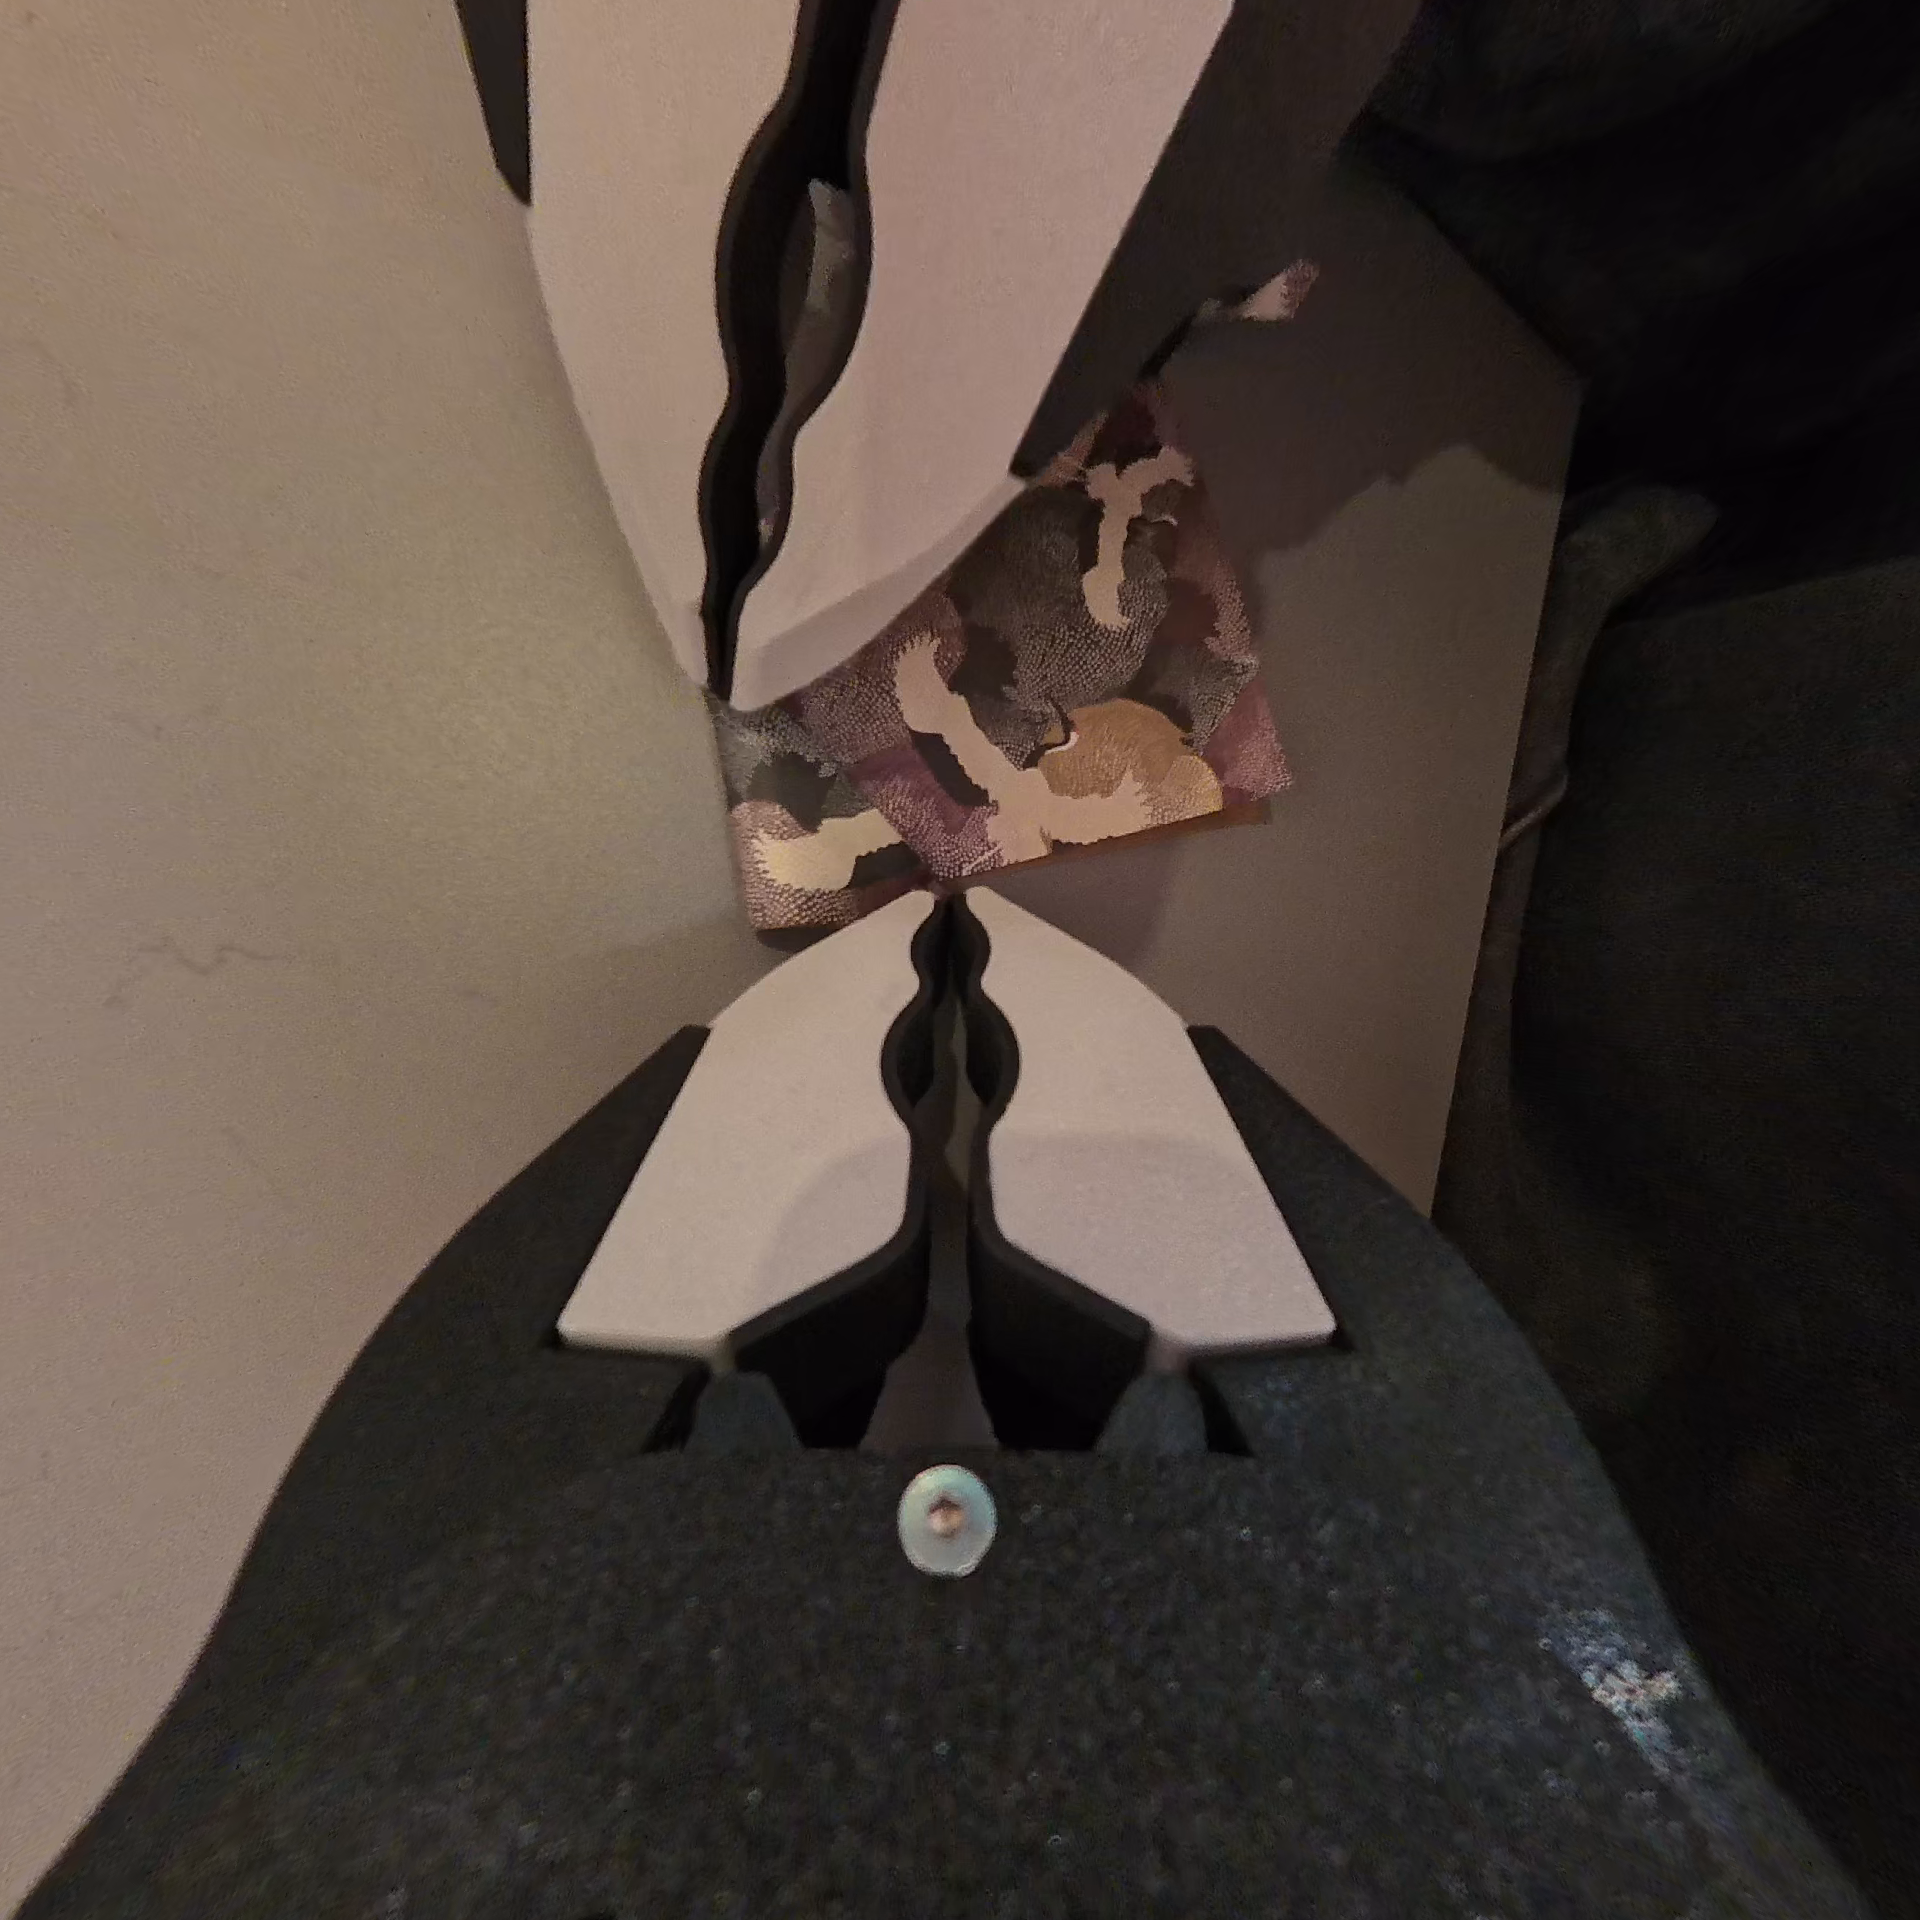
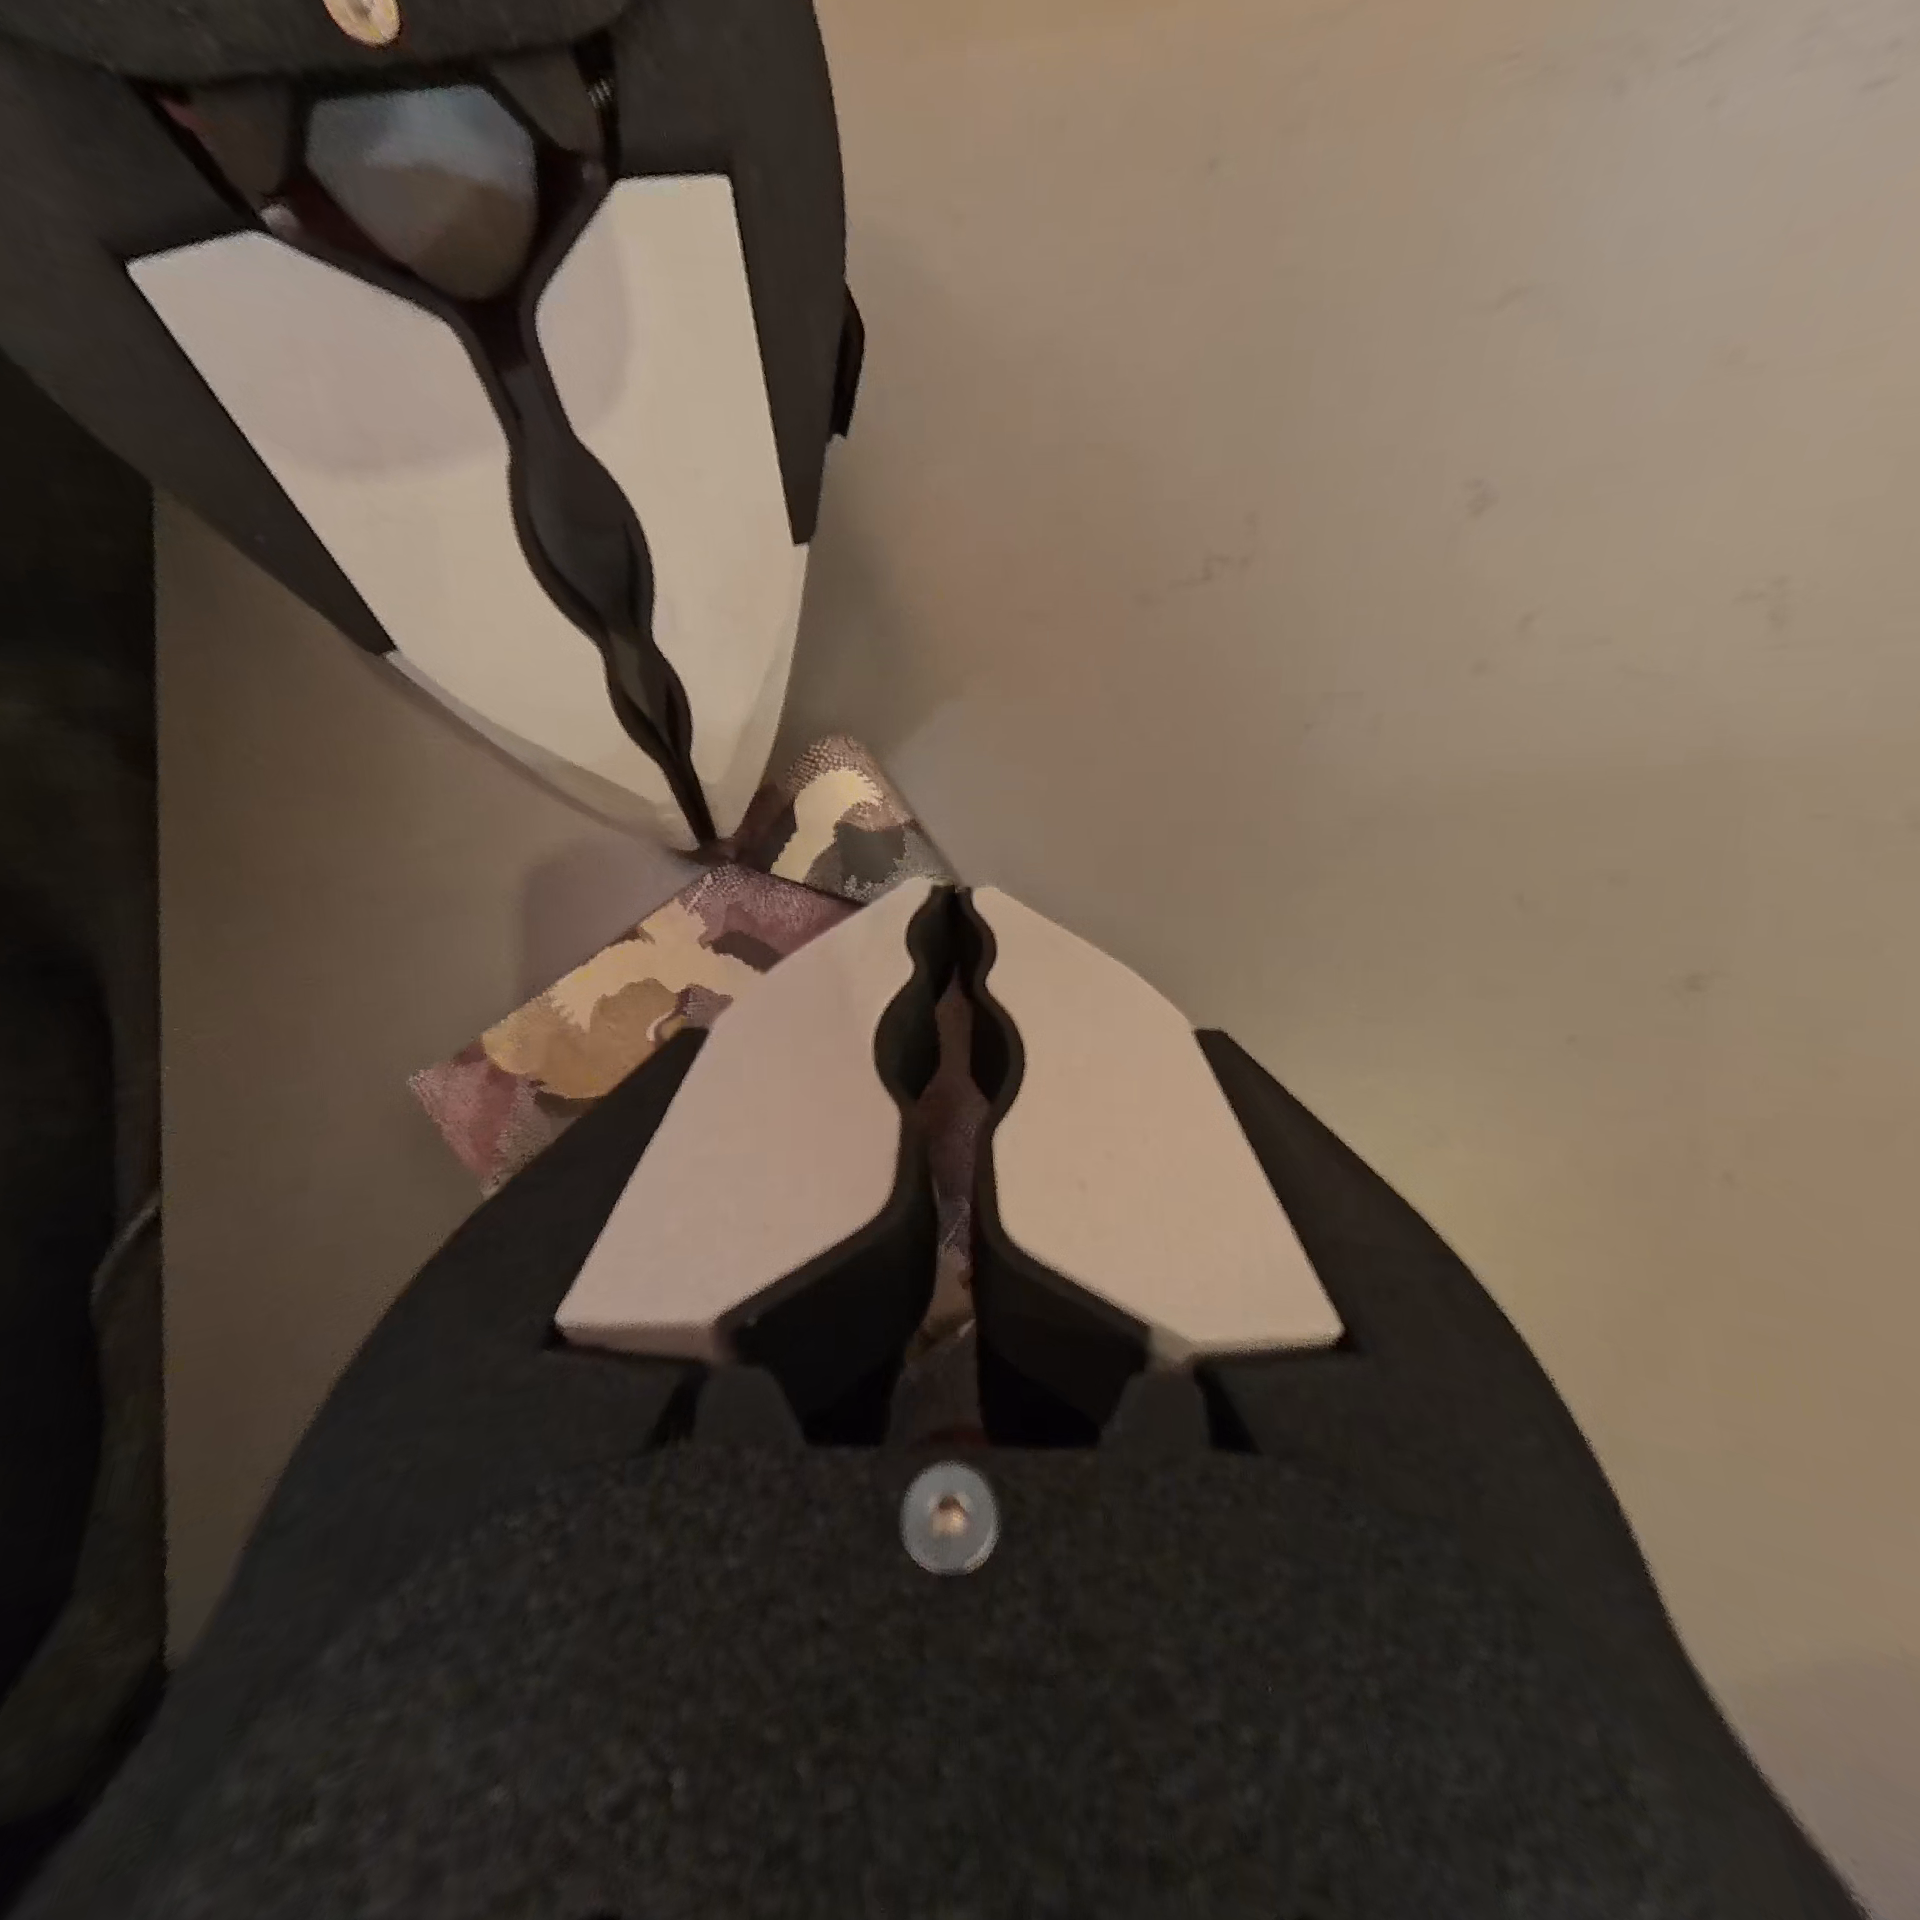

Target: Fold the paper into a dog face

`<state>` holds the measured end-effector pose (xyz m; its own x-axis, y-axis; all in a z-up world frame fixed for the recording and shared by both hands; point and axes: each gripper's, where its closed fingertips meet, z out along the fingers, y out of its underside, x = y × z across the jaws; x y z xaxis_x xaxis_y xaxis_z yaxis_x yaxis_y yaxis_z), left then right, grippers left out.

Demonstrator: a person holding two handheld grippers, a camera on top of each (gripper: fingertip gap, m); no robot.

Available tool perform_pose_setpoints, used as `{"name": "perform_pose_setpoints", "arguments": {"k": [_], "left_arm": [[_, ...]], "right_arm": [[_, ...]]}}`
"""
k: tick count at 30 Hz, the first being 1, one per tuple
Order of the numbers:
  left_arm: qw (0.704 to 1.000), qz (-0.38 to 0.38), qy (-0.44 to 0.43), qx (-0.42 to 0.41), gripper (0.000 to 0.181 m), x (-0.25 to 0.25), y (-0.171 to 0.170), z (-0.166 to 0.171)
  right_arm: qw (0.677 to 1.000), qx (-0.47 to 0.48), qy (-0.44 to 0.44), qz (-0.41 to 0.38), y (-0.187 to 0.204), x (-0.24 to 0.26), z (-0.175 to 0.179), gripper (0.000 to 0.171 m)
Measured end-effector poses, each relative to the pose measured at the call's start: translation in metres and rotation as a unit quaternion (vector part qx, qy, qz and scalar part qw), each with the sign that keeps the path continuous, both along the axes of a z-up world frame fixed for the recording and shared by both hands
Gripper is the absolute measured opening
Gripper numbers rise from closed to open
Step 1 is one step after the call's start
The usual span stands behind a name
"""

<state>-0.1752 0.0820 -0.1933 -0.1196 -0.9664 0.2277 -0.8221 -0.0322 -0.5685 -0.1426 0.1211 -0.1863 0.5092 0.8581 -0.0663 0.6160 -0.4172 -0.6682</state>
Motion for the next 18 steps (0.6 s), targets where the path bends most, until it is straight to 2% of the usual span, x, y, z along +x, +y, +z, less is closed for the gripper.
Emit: {"name": "perform_pose_setpoints", "arguments": {"k": [8, 18], "left_arm": [[1.000, 0.001, 0.000, 0.000, 0.000, 0.0001, 0.0000, 0.0001], [1.000, 0.002, 0.000, 0.003, 0.000, 0.0006, -0.0017, 0.0002]], "right_arm": [[1.000, -0.002, -0.014, 0.001, -0.0010, 0.0020, -0.0079, 0.000], [0.999, -0.041, 0.017, -0.026, -0.0006, 0.0019, -0.0081, 0.000]]}}
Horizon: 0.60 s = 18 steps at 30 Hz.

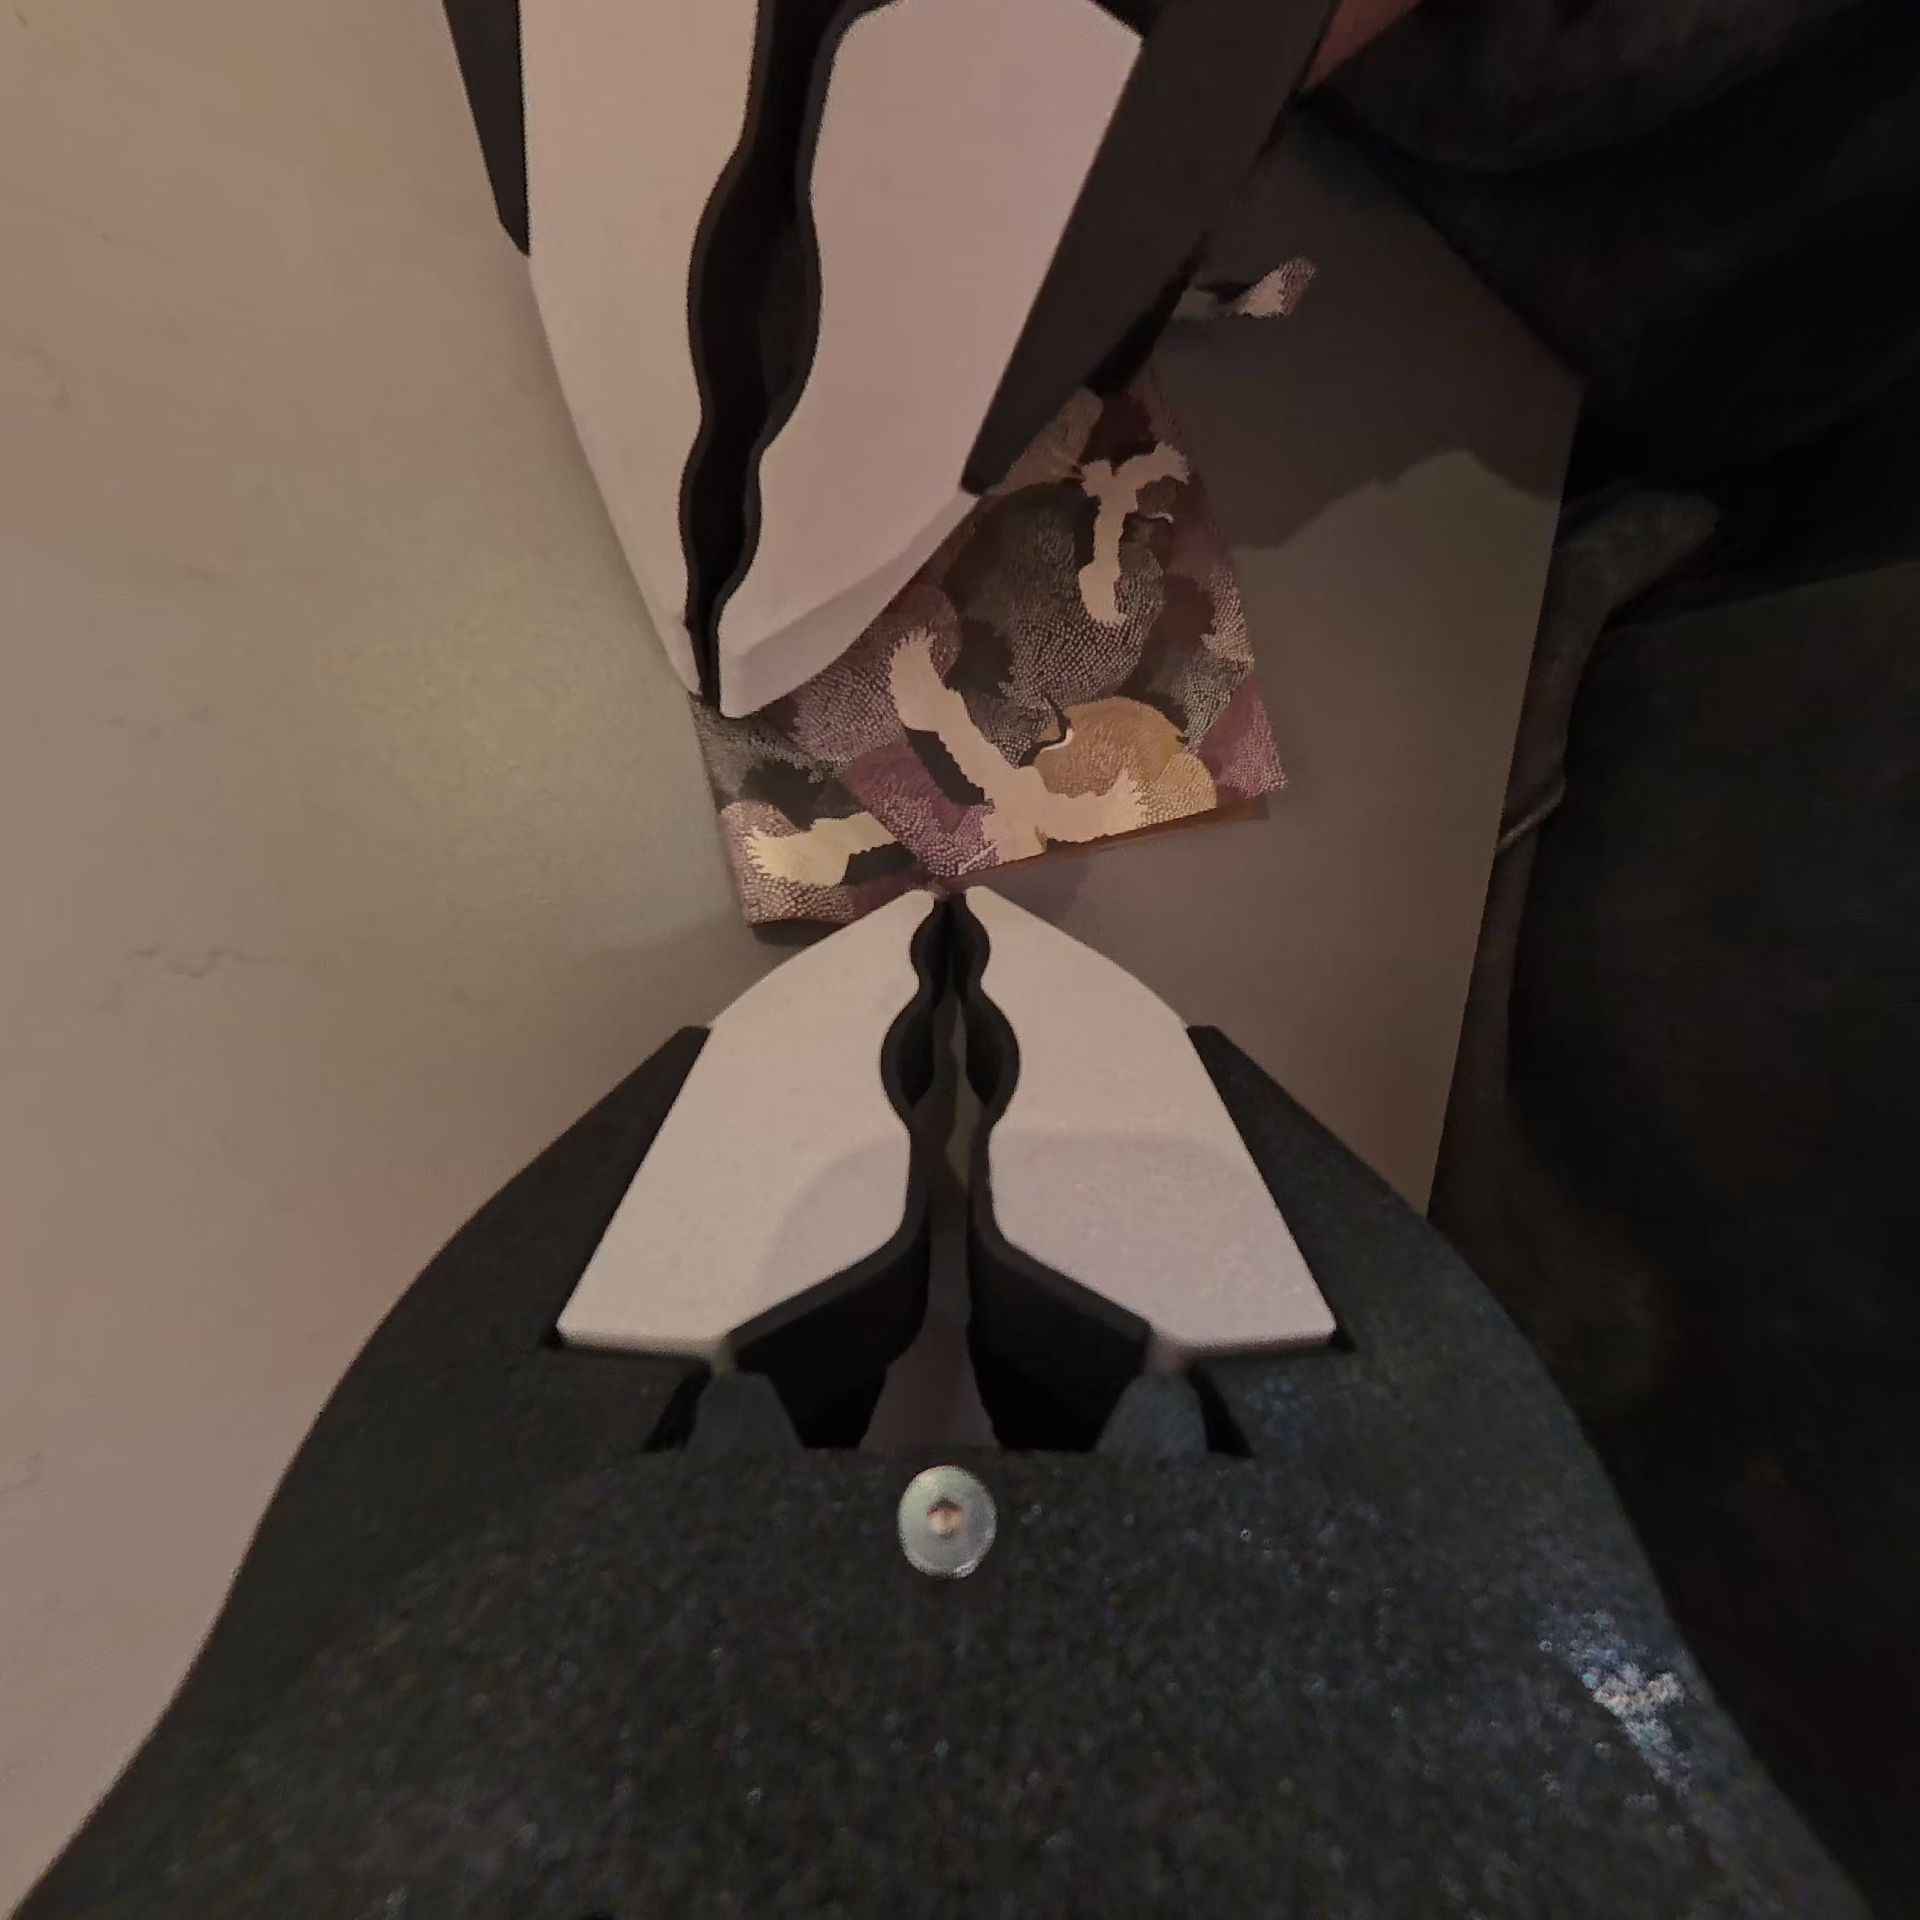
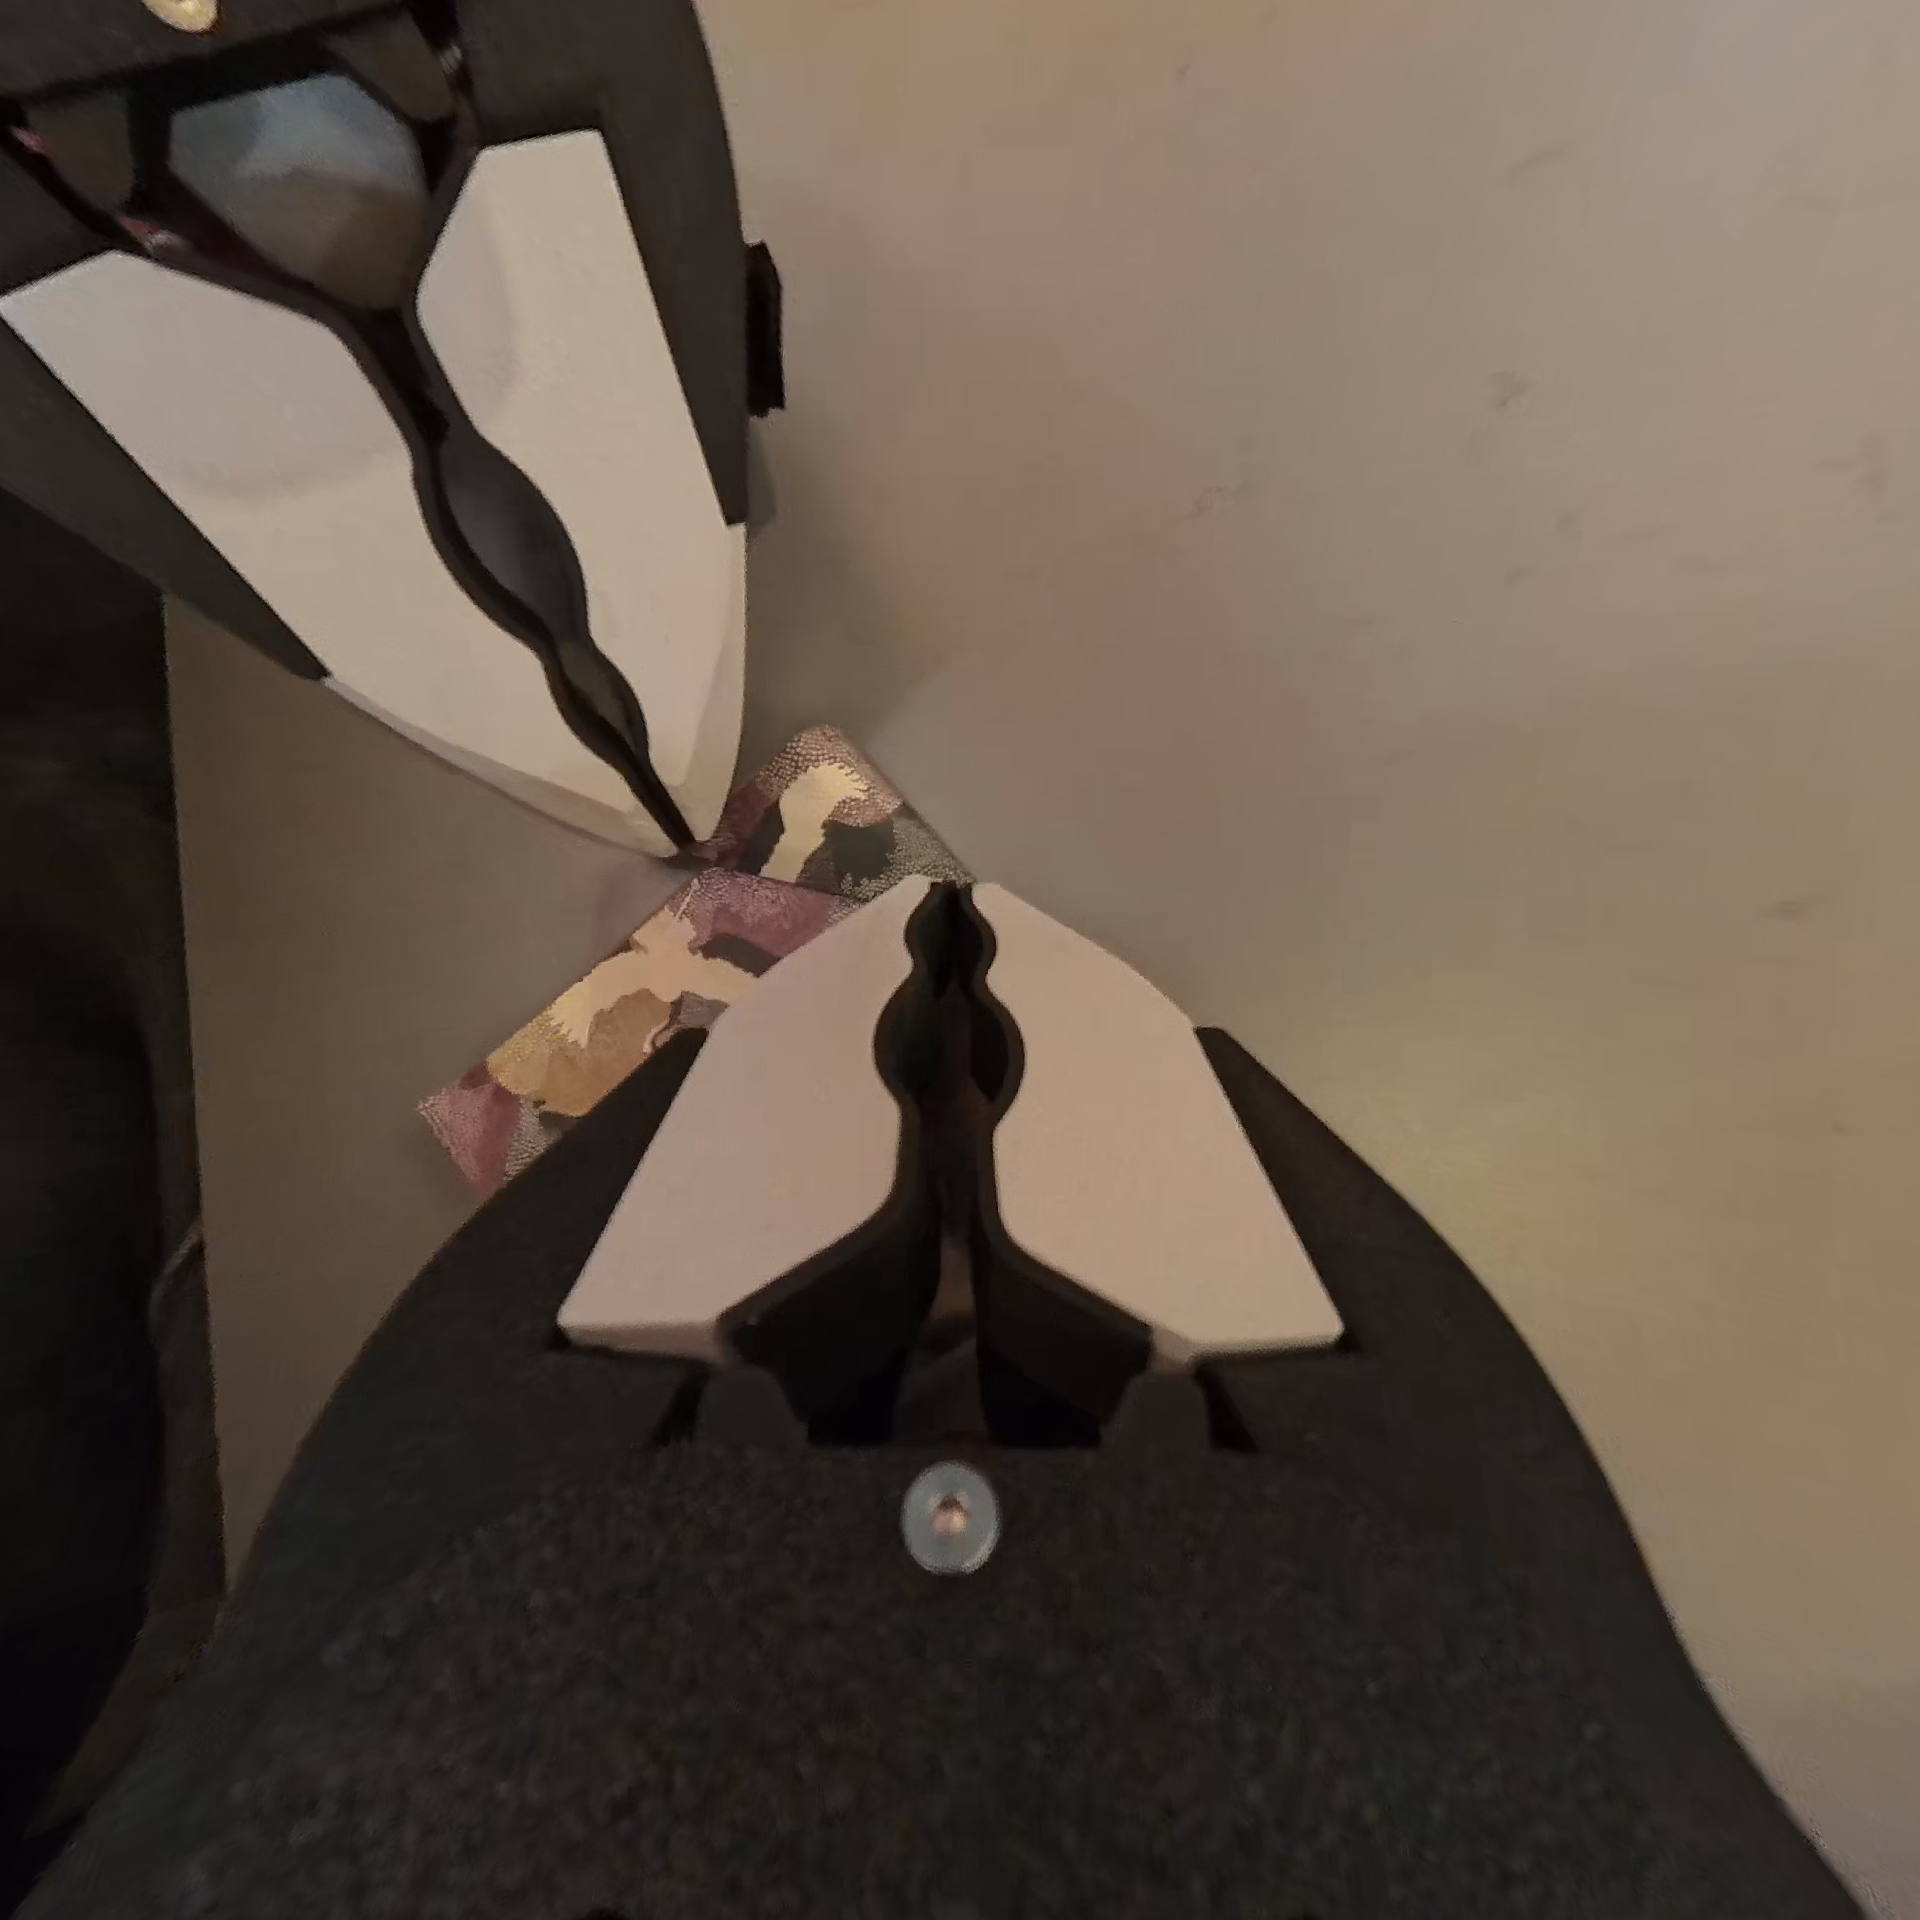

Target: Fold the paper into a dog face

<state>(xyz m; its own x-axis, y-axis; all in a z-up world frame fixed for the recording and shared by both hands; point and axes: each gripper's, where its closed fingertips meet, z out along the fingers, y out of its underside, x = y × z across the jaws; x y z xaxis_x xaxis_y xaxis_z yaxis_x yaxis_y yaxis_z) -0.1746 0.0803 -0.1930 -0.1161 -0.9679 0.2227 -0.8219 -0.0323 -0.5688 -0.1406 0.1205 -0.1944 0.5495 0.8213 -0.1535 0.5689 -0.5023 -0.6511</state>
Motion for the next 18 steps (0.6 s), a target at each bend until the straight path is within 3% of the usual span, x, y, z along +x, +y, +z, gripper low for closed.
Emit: {"name": "perform_pose_setpoints", "arguments": {"k": [14, 18], "left_arm": [[0.998, 0.044, -0.012, -0.038, 0.000, 0.003, -0.002, 0.002], [0.994, 0.078, -0.040, -0.065, 0.016, 0.001, -0.001, 0.018]], "right_arm": [[1.000, 0.025, -0.007, -0.007, 0.000, 0.001, 0.000, 0.000], [0.999, 0.043, -0.017, -0.004, 0.000, 0.001, -0.001, 0.000]]}}
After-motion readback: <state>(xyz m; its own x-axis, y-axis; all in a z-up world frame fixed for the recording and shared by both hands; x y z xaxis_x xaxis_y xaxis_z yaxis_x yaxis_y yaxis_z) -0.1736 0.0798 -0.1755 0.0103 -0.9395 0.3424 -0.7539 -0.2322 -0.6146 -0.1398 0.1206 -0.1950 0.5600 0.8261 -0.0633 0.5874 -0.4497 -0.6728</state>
